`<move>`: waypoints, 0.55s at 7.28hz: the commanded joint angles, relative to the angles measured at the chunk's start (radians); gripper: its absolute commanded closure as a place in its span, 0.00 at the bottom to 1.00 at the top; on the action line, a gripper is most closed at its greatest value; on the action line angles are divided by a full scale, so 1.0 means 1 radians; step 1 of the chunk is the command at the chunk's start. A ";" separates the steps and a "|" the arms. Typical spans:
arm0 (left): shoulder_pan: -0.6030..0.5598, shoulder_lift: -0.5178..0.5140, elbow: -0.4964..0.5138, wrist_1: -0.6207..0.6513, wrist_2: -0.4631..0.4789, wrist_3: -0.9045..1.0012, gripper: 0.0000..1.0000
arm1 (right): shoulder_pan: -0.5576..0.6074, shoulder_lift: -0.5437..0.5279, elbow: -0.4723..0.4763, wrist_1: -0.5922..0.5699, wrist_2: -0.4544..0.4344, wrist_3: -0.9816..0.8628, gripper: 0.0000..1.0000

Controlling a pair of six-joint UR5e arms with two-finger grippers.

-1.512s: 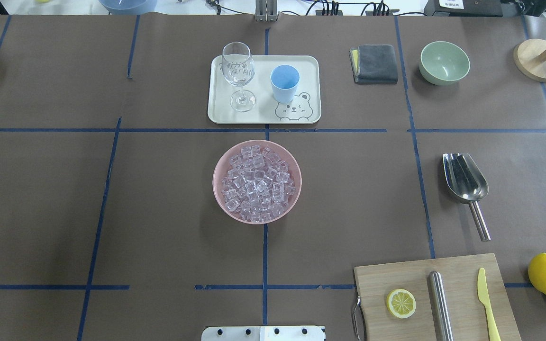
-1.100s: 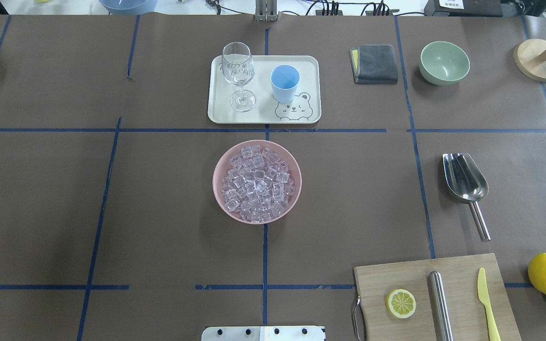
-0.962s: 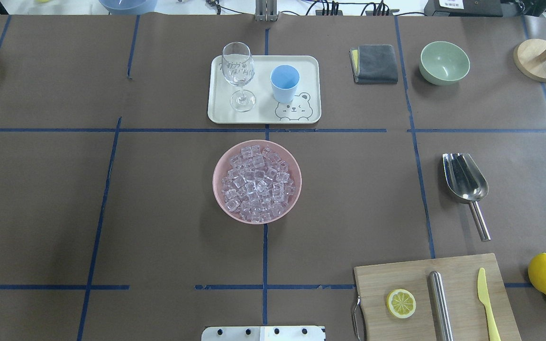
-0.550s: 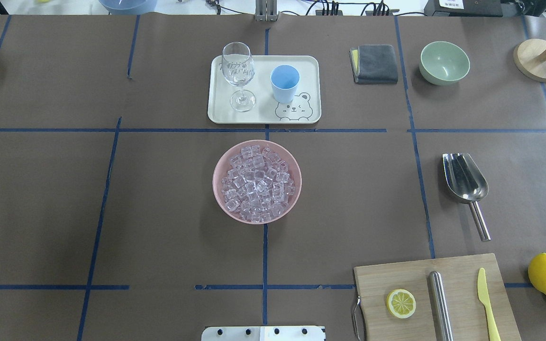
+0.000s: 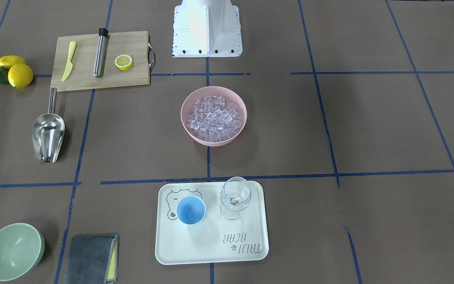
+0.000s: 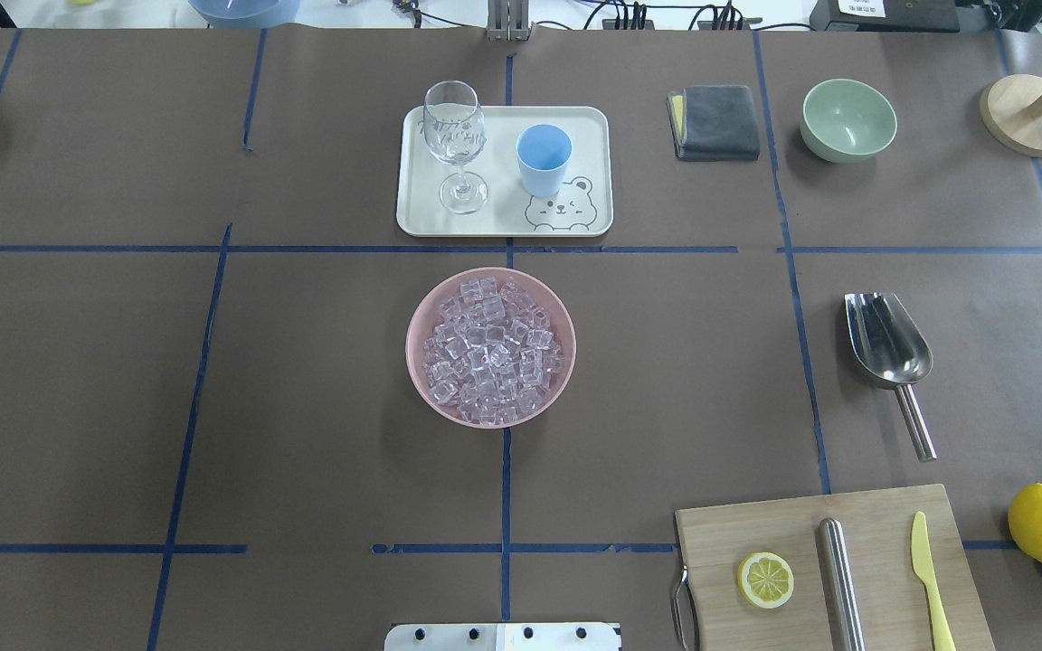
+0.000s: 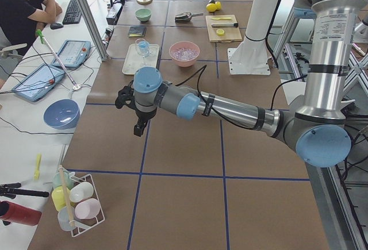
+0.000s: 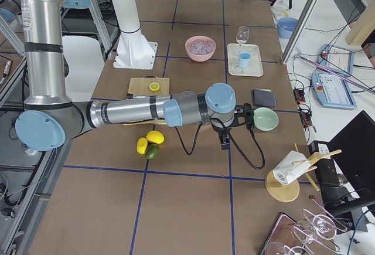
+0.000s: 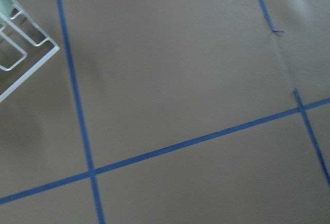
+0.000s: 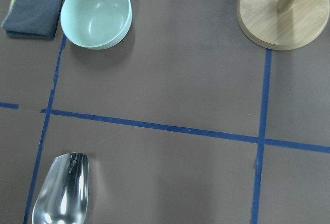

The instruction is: Put ice in cup with scoop

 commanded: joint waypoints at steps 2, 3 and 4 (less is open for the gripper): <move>0.204 -0.126 -0.036 -0.065 -0.001 -0.001 0.00 | -0.092 0.025 0.085 0.001 -0.050 0.189 0.00; 0.242 -0.126 -0.024 -0.159 -0.001 -0.001 0.00 | -0.183 0.027 0.177 -0.001 -0.148 0.324 0.00; 0.270 -0.122 -0.015 -0.238 -0.001 -0.004 0.00 | -0.284 0.027 0.220 -0.001 -0.204 0.458 0.00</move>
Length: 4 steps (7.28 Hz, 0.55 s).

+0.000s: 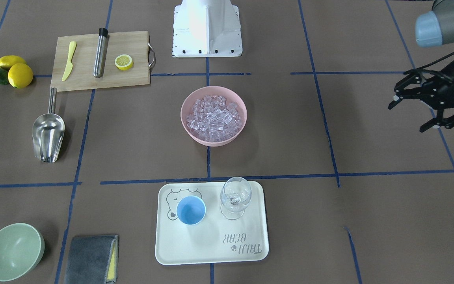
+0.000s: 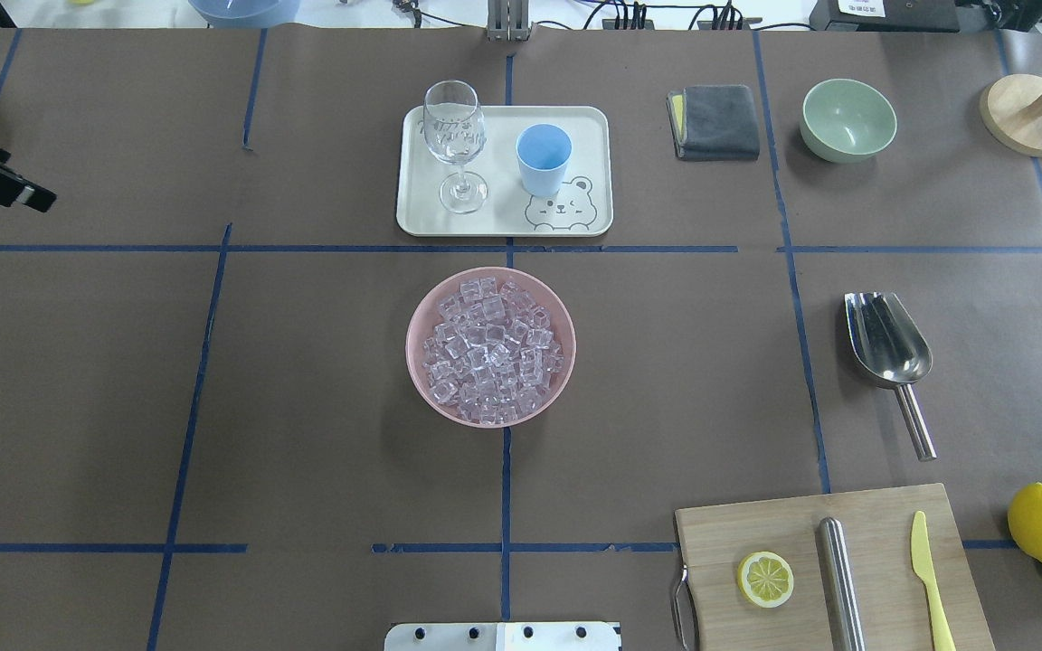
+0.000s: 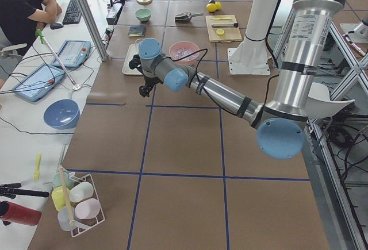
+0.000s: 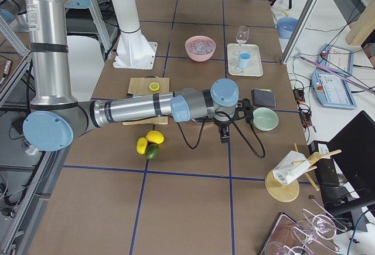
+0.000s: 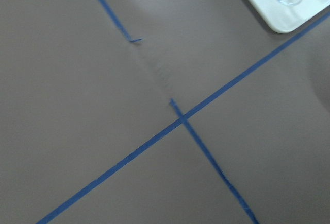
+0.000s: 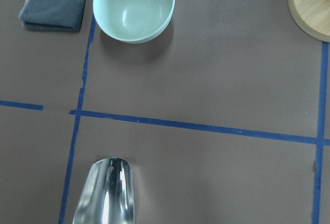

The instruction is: Put ice in cup with scoop

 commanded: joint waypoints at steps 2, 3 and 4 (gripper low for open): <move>0.112 -0.065 0.062 -0.097 -0.009 -0.010 0.00 | -0.232 -0.006 0.126 0.002 -0.120 0.309 0.00; 0.147 -0.085 0.067 -0.099 -0.003 -0.010 0.00 | -0.295 -0.009 0.135 0.002 -0.122 0.393 0.00; 0.174 -0.090 0.070 -0.099 -0.002 -0.010 0.00 | -0.359 -0.014 0.136 0.005 -0.138 0.403 0.00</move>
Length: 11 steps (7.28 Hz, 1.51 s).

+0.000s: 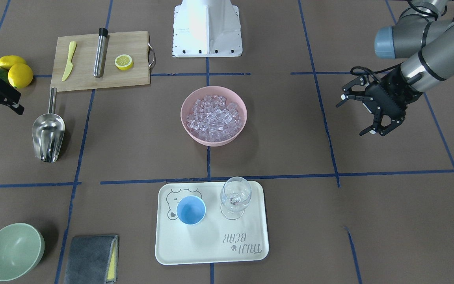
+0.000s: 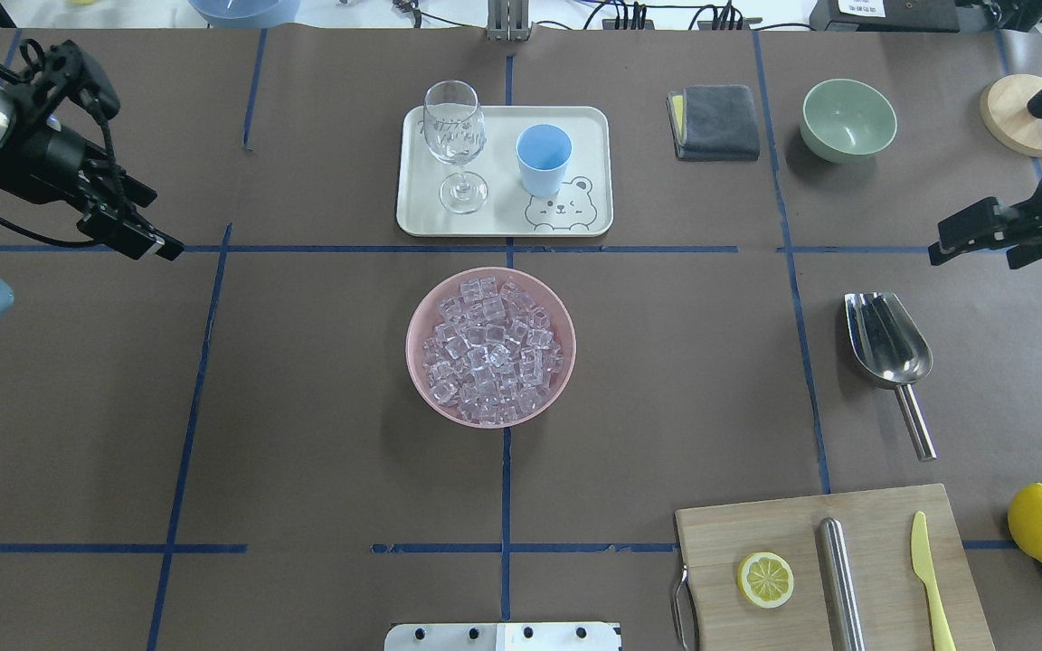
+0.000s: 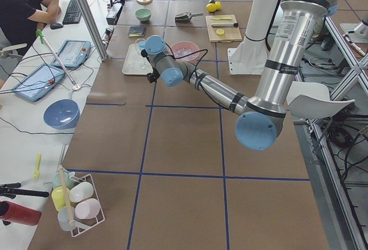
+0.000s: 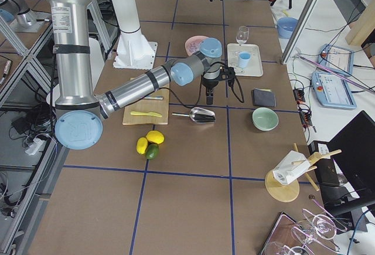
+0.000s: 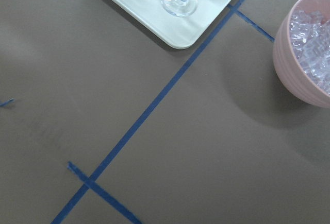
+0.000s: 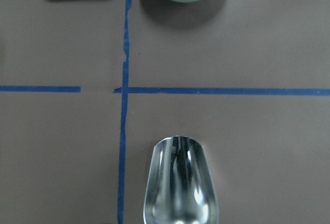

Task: Put ice in cup with scoop
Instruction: 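Lower the right gripper onto the metal scoop handle and grasp it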

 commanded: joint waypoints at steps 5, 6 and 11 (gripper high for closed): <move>0.042 -0.024 0.011 0.000 0.004 -0.002 0.00 | -0.307 -0.170 -0.034 0.165 -0.162 0.091 0.00; 0.042 -0.024 0.011 0.000 0.006 -0.002 0.00 | -0.320 -0.171 -0.048 0.165 -0.162 0.085 0.00; 0.042 -0.034 0.011 0.000 0.007 -0.002 0.00 | -0.368 -0.163 -0.082 0.165 -0.145 0.079 0.23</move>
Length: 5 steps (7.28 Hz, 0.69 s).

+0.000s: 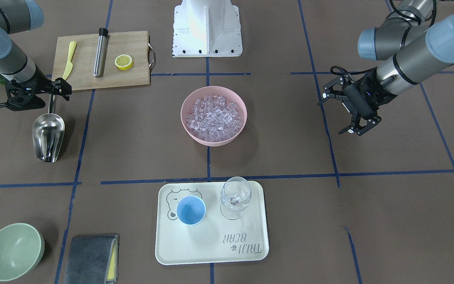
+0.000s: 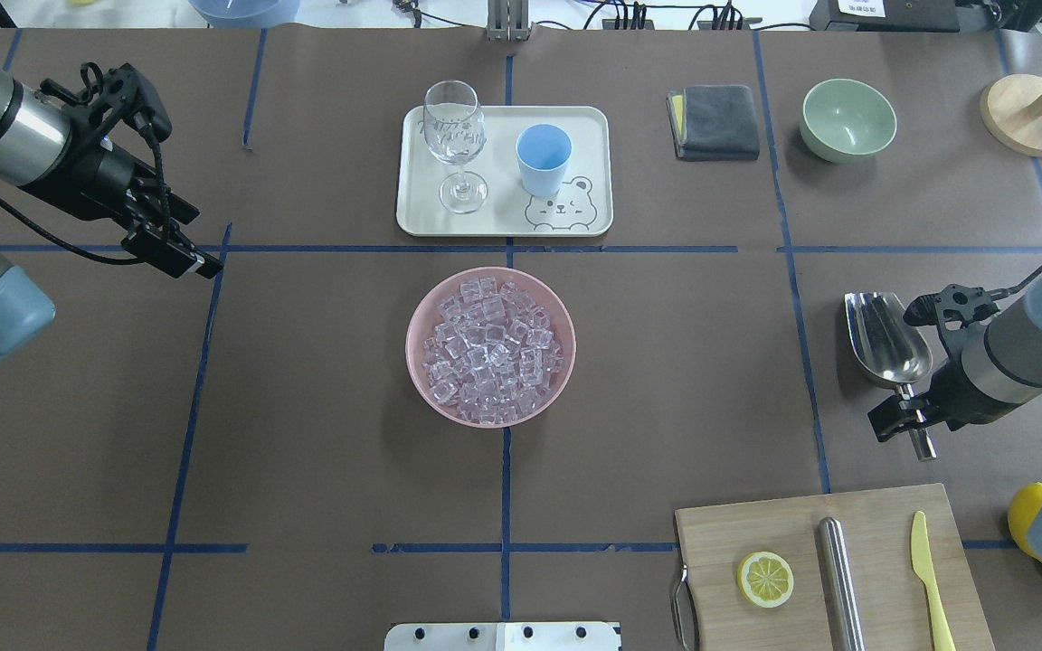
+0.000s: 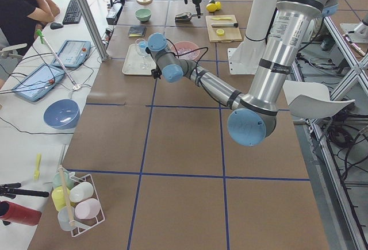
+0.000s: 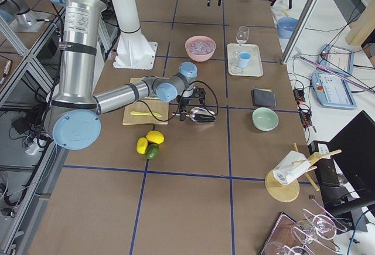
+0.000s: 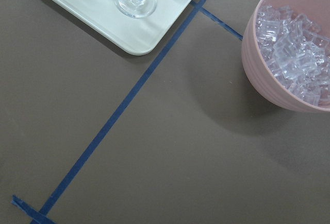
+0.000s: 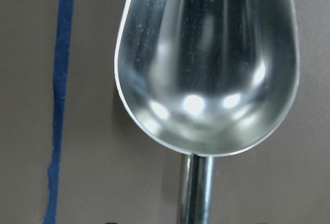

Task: Put ice in cup with scoop
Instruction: 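Lower the right gripper onto the metal scoop handle and grasp it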

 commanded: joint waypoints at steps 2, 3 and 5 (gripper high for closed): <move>0.000 -0.006 0.006 0.000 0.001 0.002 0.00 | -0.002 -0.003 -0.008 0.000 0.005 -0.004 0.30; 0.000 -0.006 0.006 0.000 0.001 0.002 0.00 | -0.002 -0.004 -0.011 0.000 0.005 -0.006 0.47; 0.000 -0.006 0.006 0.000 0.001 0.002 0.00 | -0.004 -0.004 -0.018 0.000 0.005 -0.007 0.64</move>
